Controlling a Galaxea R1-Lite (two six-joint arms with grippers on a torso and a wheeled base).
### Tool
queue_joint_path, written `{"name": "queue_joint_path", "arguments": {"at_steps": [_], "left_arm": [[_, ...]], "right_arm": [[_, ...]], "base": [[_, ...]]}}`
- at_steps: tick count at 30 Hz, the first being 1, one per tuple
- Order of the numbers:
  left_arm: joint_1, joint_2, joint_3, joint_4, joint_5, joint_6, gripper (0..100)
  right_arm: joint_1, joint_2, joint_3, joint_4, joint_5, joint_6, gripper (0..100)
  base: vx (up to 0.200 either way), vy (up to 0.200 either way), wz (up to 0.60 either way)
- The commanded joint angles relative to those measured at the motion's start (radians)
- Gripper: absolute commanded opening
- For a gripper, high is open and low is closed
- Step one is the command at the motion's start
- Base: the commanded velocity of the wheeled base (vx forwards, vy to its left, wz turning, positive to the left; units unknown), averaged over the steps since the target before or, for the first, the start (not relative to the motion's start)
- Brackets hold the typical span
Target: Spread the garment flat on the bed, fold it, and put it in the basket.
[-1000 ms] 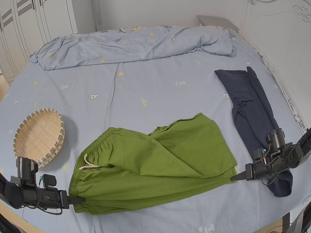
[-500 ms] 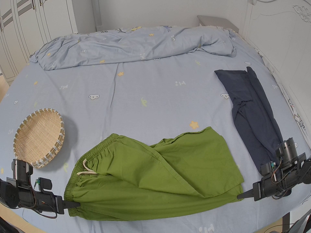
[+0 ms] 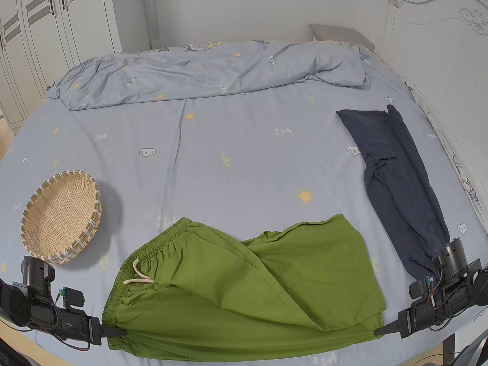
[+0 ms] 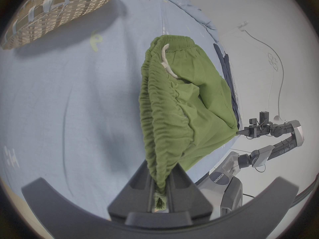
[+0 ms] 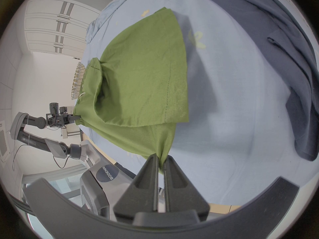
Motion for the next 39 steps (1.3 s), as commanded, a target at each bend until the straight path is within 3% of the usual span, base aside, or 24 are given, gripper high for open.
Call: {"name": "queue_joint_path", "arguments": {"at_steps": [1, 10, 11, 13, 14, 23, 27, 31, 36, 39], "left_arm": [[-0.007, 0.035, -0.004, -0.004, 0.002, 0.000, 0], [-0.035, 0.096, -0.015, -0.011, 0.009, 0.005, 0], [-0.036, 0.096, -0.015, -0.011, 0.010, 0.005, 0], [-0.038, 0.094, -0.015, -0.011, 0.010, 0.005, 0], [-0.039, 0.094, -0.015, -0.011, 0.009, 0.005, 100], [-0.025, 0.073, -0.010, -0.013, 0.010, 0.006, 100], [0.093, -0.044, -0.047, -0.008, 0.010, 0.005, 100], [0.123, -0.104, -0.122, 0.003, 0.030, -0.013, 100], [0.056, -0.114, -0.256, 0.007, 0.147, -0.112, 100], [-0.056, -0.102, -0.406, 0.007, 0.268, -0.228, 100]], "right_arm": [[0.005, 0.043, 0.018, -0.010, 0.000, 0.000, 0], [0.020, 0.119, 0.058, -0.111, 0.000, 0.004, 0], [0.031, 0.127, 0.059, -0.117, 0.000, 0.007, 100], [0.045, 0.136, 0.059, -0.122, 0.000, 0.010, 100], [0.054, 0.136, 0.059, -0.123, 0.000, 0.010, 100], [0.066, 0.133, 0.074, -0.160, 0.000, 0.030, 100], [0.025, 0.047, 0.059, -0.172, -0.003, 0.030, 100], [-0.017, -0.029, -0.021, -0.171, -0.043, 0.029, 100], [-0.032, -0.076, -0.125, -0.159, -0.083, 0.024, 100], [-0.053, -0.071, -0.243, -0.157, -0.083, 0.026, 100]], "base": [[0.000, 0.000, 0.00], [0.000, 0.000, 0.00], [0.000, 0.000, 0.00], [0.000, 0.000, 0.00], [0.000, 0.000, 0.00], [0.000, 0.000, 0.00], [0.000, 0.000, 0.00], [0.000, 0.000, 0.00], [0.000, 0.000, 0.00], [0.000, 0.000, 0.00]]}}
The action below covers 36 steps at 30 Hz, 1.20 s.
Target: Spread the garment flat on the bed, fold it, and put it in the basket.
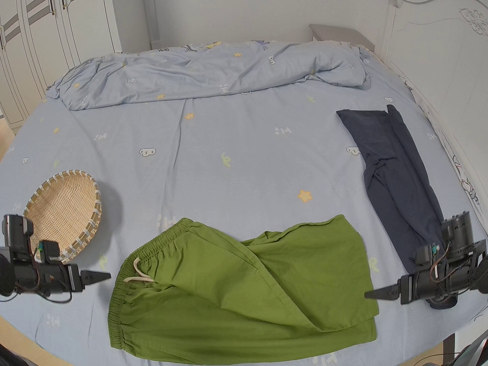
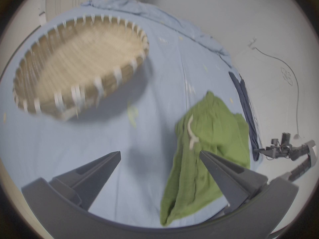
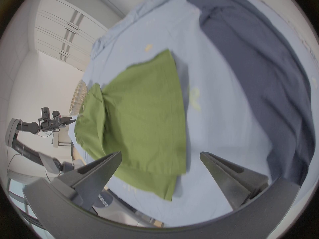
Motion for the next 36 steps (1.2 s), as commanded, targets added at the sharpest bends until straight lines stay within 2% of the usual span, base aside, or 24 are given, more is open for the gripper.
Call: {"name": "queue_joint_path", "arguments": {"at_steps": [1, 8, 14, 15, 21, 24, 27, 36], "left_arm": [[-0.154, -0.021, -0.222, 0.002, 0.129, -0.135, 100], [-0.304, 0.073, -0.380, 0.001, 0.131, -0.157, 100], [-0.376, 0.189, -0.512, 0.001, 0.129, -0.152, 100], [-0.404, 0.252, -0.553, -0.001, 0.129, -0.151, 100], [-0.456, 0.407, -0.604, -0.016, 0.129, -0.154, 100], [-0.456, 0.407, -0.604, -0.016, 0.129, -0.154, 100], [-0.476, 0.501, -0.652, -0.027, 0.129, -0.163, 100], [-0.493, 0.532, -0.673, -0.029, 0.128, -0.181, 100]], "right_arm": [[-0.040, -0.049, -0.194, 0.003, -0.015, -0.001, 100], [-0.047, 0.045, -0.356, 0.003, -0.018, -0.005, 100], [-0.049, 0.082, -0.358, -0.005, -0.018, -0.014, 100], [-0.049, 0.088, -0.352, -0.003, -0.018, -0.014, 100], [-0.047, 0.091, -0.350, -0.003, -0.016, -0.014, 100], [-0.047, 0.091, -0.350, -0.003, -0.016, -0.014, 100], [-0.047, 0.092, -0.349, -0.003, -0.016, -0.013, 100], [-0.044, 0.100, -0.349, -0.005, -0.018, -0.013, 100]], "base": [[0.000, 0.000, 0.00], [0.000, 0.000, 0.00], [0.000, 0.000, 0.00], [0.000, 0.000, 0.00], [0.000, 0.000, 0.00], [0.000, 0.000, 0.00], [0.000, 0.000, 0.00], [0.000, 0.000, 0.00]]}}
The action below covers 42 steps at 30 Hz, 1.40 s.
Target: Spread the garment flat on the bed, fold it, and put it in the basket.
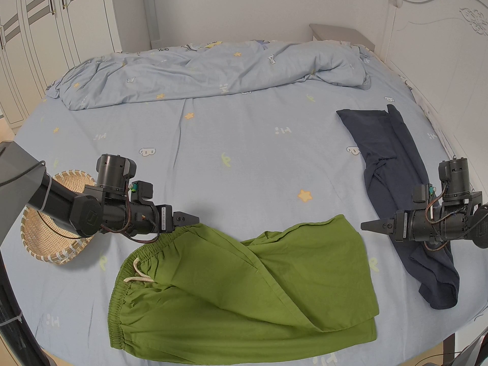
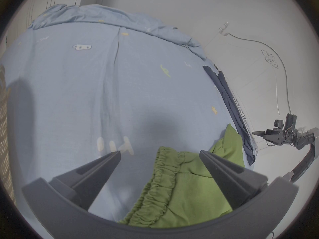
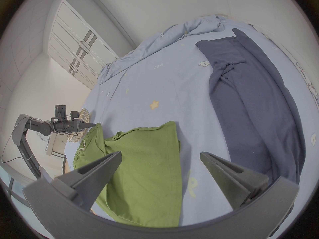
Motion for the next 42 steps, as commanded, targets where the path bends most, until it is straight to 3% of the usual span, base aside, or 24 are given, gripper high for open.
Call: {"name": "queue_joint_path", "arguments": {"at_steps": [1, 2, 20, 30, 35, 37, 39, 42], "left_arm": [[-0.012, 0.044, -0.016, 0.000, -0.001, -0.019, 100], [-0.015, 0.045, -0.016, 0.000, -0.001, -0.026, 0], [-0.006, -0.010, 0.007, 0.000, -0.001, -0.032, 0], [0.060, -0.184, 0.030, 0.001, -0.006, -0.092, 0], [0.149, -0.259, 0.026, 0.000, -0.013, -0.137, 0], [0.149, -0.259, 0.026, 0.000, -0.013, -0.137, 0], [0.198, -0.282, 0.018, 0.000, -0.075, -0.158, 0], [0.193, -0.274, 0.026, 0.000, -0.095, -0.152, 0]], "right_arm": [[-0.001, 0.007, 0.001, -0.001, 0.000, 0.000, 100], [-0.001, 0.006, -0.001, -0.001, 0.000, 0.000, 100], [-0.007, 0.015, -0.001, -0.001, -0.003, 0.000, 100], [-0.010, 0.013, -0.004, -0.002, -0.003, 0.005, 100], [-0.024, 0.012, -0.007, -0.002, -0.002, 0.005, 100], [-0.024, 0.012, -0.007, -0.002, -0.002, 0.005, 100], [-0.025, 0.010, -0.005, -0.002, 0.000, 0.005, 100], [-0.034, 0.012, -0.001, -0.002, 0.001, 0.005, 100]], "base": [[0.000, 0.000, 0.00], [0.000, 0.000, 0.00], [0.000, 0.000, 0.00], [0.000, 0.000, 0.00], [0.000, 0.000, 0.00], [0.000, 0.000, 0.00], [0.000, 0.000, 0.00], [0.000, 0.000, 0.00]]}}
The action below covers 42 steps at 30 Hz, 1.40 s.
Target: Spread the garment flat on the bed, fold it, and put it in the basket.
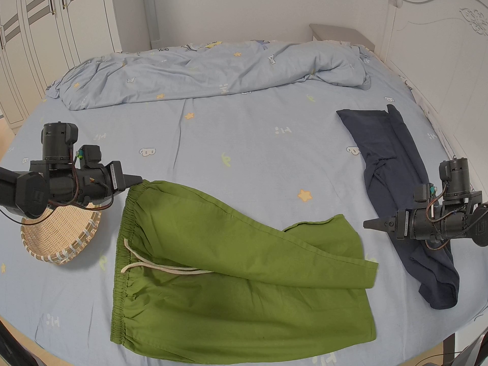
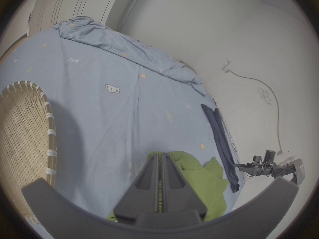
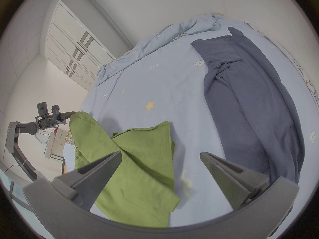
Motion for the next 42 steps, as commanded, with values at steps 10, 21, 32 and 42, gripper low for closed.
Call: {"name": "queue_joint_path", "arguments": {"at_steps": [10, 21, 32, 42], "left_arm": [[-0.017, 0.034, 0.014, -0.004, -0.009, 0.007, 0], [0.011, 0.046, 0.000, -0.007, -0.011, 0.006, 0], [0.018, 0.057, -0.002, -0.018, -0.011, 0.006, 0], [0.018, 0.058, -0.002, -0.018, -0.011, 0.006, 0]], "right_arm": [[-0.061, 0.002, 0.095, 0.006, 0.044, 0.000, 100], [-0.029, 0.052, 0.187, 0.001, 0.131, -0.091, 100], [-0.012, 0.051, 0.229, -0.040, 0.206, -0.100, 100], [0.005, 0.121, 0.249, -0.178, 0.209, -0.098, 100]], "base": [[0.000, 0.000, 0.00], [0.000, 0.000, 0.00], [0.000, 0.000, 0.00], [0.000, 0.000, 0.00]]}}
